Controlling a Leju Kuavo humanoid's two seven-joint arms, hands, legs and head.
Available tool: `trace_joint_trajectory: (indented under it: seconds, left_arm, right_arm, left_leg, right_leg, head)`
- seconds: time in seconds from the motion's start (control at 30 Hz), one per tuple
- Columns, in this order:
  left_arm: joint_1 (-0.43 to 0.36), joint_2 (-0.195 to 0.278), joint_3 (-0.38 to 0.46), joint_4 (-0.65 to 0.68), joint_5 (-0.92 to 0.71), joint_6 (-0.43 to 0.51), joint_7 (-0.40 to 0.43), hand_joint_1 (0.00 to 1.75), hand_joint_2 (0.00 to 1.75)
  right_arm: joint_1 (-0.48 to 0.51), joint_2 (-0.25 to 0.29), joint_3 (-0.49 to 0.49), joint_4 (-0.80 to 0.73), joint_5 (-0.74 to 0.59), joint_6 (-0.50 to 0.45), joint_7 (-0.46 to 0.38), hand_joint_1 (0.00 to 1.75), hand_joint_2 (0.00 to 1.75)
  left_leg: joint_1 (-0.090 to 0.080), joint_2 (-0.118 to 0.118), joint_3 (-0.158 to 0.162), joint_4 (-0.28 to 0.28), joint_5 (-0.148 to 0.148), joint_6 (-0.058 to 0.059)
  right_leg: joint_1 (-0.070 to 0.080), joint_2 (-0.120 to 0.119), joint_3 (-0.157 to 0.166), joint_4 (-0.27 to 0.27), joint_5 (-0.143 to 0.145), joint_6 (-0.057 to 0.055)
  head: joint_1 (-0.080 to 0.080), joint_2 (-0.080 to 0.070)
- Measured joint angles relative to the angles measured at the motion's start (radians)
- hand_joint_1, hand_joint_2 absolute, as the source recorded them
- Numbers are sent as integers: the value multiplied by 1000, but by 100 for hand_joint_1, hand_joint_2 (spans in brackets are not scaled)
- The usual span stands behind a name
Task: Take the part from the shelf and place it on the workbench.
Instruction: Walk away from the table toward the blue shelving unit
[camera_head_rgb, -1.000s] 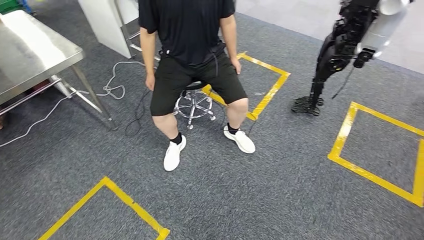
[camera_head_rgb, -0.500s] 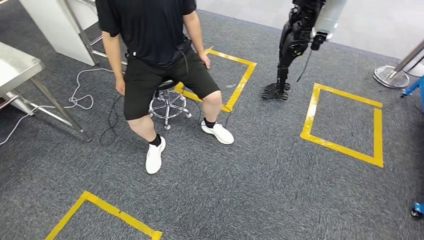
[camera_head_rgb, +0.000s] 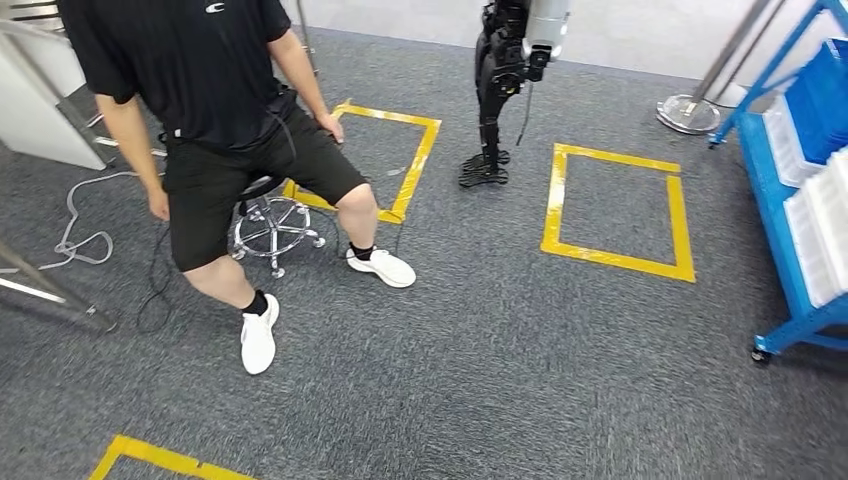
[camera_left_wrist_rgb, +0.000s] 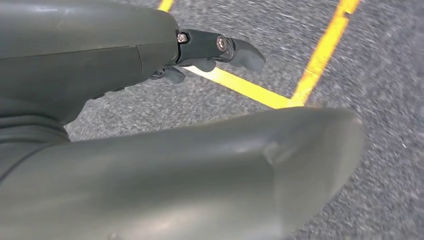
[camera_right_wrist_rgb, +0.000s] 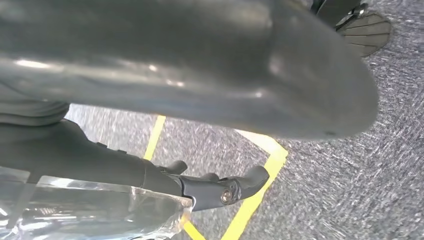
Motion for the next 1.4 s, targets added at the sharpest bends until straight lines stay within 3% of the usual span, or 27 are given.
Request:
trace_joint_trajectory:
  seconds: [0.07, 0.1, 0.17, 0.23, 0.3, 0.37, 0.4, 0.43, 0.47, 0.53, 0.6, 0.67, 0.73, 0.8, 0.87, 0.9, 0.93, 0.97, 1.03, 1.1, 1.17, 1.23, 1.3, 1.37, 1.4]
  left_arm:
    - [-1, 0, 0, 1, -1, 0, 1, 0, 0]
    - [-2, 0, 0, 1, -1, 0, 2, 0, 0]
    - [-4, 0, 0, 1, -1, 0, 3, 0, 0]
    - [-4, -1, 0, 1, -1, 0, 2, 0, 0]
    - [-2, -1, 0, 1, -1, 0, 2, 0, 0]
    - [-1, -1, 1, 1, -1, 0, 3, 0, 0]
    - [-1, -1, 1, 1, -1, 0, 3, 0, 0]
    - [-1, -1, 1, 1, -1, 0, 3, 0, 0]
    - [-1, -2, 1, 1, -1, 0, 3, 0, 0]
    - [-1, -2, 1, 1, -1, 0, 2, 0, 0]
    - [-3, -2, 1, 0, -1, 0, 2, 0, 0]
    - [-5, -3, 1, 0, -1, 0, 3, 0, 0]
    - [-7, -3, 1, 0, -1, 0, 3, 0, 0]
    - [-4, -3, 0, 1, -2, 0, 3, 0, 0]
    - [-1, -3, 0, 1, -2, 0, 3, 0, 0]
    - [-1, -3, 0, 1, -2, 0, 3, 0, 0]
    - [-1, -3, 1, 1, -2, 0, 3, 0, 0]
    - [-1, -3, 1, 1, -2, 0, 3, 0, 0]
    - [0, -2, 0, 1, -2, 0, 3, 0, 0]
    - [-1, -1, 0, 2, -2, 0, 3, 0, 0]
    - [-2, 0, 0, 1, -2, 0, 3, 0, 0]
    - [-4, -1, 0, 1, -2, 0, 3, 0, 0]
    - [-3, -1, 0, 1, -5, -2, 7, 0, 0]
    - [-1, -1, -1, 1, -13, -7, 19, 0, 0]
    - [-1, -1, -1, 1, -17, -10, 26, 0, 0]
  right_arm:
    - [-2, 1, 0, 0, 0, 0, 0, 0, 0]
    - [-2, 2, 0, 0, 0, 1, 0, 0, 0]
    - [1, 2, 0, 0, 0, 1, 0, 0, 0]
    - [1, 1, 0, 0, 0, 1, 0, 0, 0]
    - [-2, 0, 0, 0, 0, 1, 0, 0, 0]
    - [-2, 0, 0, 0, 0, 1, 0, 0, 0]
    - [-1, 0, 0, 0, 0, 1, 0, 0, 0]
    - [1, 0, 0, 0, 0, 1, 0, 0, 0]
    - [2, -1, 0, 0, 0, 1, 0, 0, 0]
    - [-2, -2, 0, 0, 0, 1, 0, 0, 0]
    - [-5, -1, 0, 0, 0, 1, 0, 0, 0]
    - [-5, -2, 0, 0, 0, 1, 0, 0, 0]
    - [-4, -3, 0, 0, 0, 1, 0, 0, 0]
    - [-4, -3, 0, 0, 0, 1, 0, 0, 0]
    - [-3, -1, 0, 0, 0, 1, 0, 0, 0]
    - [-2, -1, 0, 0, 0, 1, 0, 0, 0]
    - [-1, -1, 0, 0, 0, 1, 0, 0, 0]
    - [0, -1, 0, 0, 0, 1, 0, 0, 0]
    - [-1, 1, 0, 0, 0, 2, 0, 0, 0]
    - [-2, 3, 0, 0, 0, 2, 0, 0, 0]
    - [1, 4, 0, 0, 0, 2, 0, 0, 0]
    - [3, 3, 0, 0, 0, 2, 0, 0, 0]
    - [0, 1, 0, 0, -1, 2, 0, 0, 0]
    - [-2, 0, 0, 0, -3, 2, 1, 0, 0]
    - [-1, 0, 0, 0, -4, 2, 1, 0, 0]
  left_leg:
    - [-1, -40, 32, -79, 29, 9]
    - [-4, -42, 32, -86, 29, 14]
    - [-7, -15, 32, -96, 38, 26]
    - [-7, 13, 36, -117, 52, 43]
    - [-11, 45, 34, -126, 59, 53]
    - [-15, 78, 28, -126, 61, 53]
    - [-16, 93, 26, -125, 62, 52]
    - [-17, 107, 24, -125, 63, 50]
    - [-17, 120, 23, -123, 63, 48]
    - [-20, 142, 23, -117, 60, 37]
    - [-23, 162, 27, -112, 53, 22]
    - [-18, 177, 32, -110, 51, 8]
    - [-8, 144, 21, -72, 18, -4]
    - [-1, 83, -25, 43, -58, -12]
    - [0, 57, -81, 169, -114, -14]
    - [-1, 54, -92, 191, -113, -12]
    - [-1, 51, -83, 172, -91, -8]
    - [-1, 44, -56, 114, -53, -2]
    - [-2, 1, 8, -22, 11, 11]
    - [-7, -26, 35, -83, 28, 21]
    - [-11, -7, 35, -94, 34, 30]
    - [-9, 18, 41, -118, 51, 41]
    - [-9, 45, 43, -136, 63, 49]
    - [-11, 76, 37, -138, 66, 49]
    - [-12, 91, 35, -138, 66, 48]
  right_leg:
    - [2, 23, -9, 3, 3, 8]
    - [1, 35, -16, 3, 7, 15]
    - [-1, 47, -31, 3, 13, 29]
    - [2, 0, -62, 45, -8, 28]
    - [2, -61, -126, 171, -68, 18]
    - [-4, -77, -182, 293, -114, 22]
    - [-6, -80, -181, 303, -115, 30]
    - [-8, -85, -156, 268, -101, 40]
    - [-10, -98, -109, 195, -79, 49]
    - [-7, -146, -20, 48, -41, 54]
    - [-2, -167, 6, -5, -28, 43]
    - [-2, -142, 3, -6, -21, 27]
    - [-8, -120, 6, -8, -11, 9]
    - [-7, -97, 4, -8, -3, -4]
    - [1, -72, 0, -6, -1, -8]
    - [5, -57, -1, -5, 0, -9]
    - [8, -42, -1, -3, 0, -9]
    - [10, -27, 0, -1, 0, -9]
    - [13, -1, -1, 2, 1, -7]
    - [12, 20, -10, 4, 6, 1]
    - [11, 37, -21, 1, 13, 14]
    - [14, 7, -41, 22, 3, 18]
    - [12, -50, -94, 119, -49, 15]
    - [3, -73, -161, 254, -105, 19]
    - [-2, -77, -175, 289, -116, 27]
  head:
    - [0, 0]
    - [0, 0]
    - [0, 0]
    - [4, 0]
    - [10, 0]
    - [13, 0]
    - [13, 0]
    - [13, 0]
    - [13, 0]
    - [13, 0]
    - [10, 0]
    - [8, 0]
    - [5, 0]
    - [2, 0]
    - [1, 0]
    - [1, 0]
    - [1, 0]
    - [1, 0]
    - [2, 0]
    - [1, 0]
    - [-1, 0]
    - [2, 0]
    - [7, 0]
    - [8, 0]
    - [8, 0]
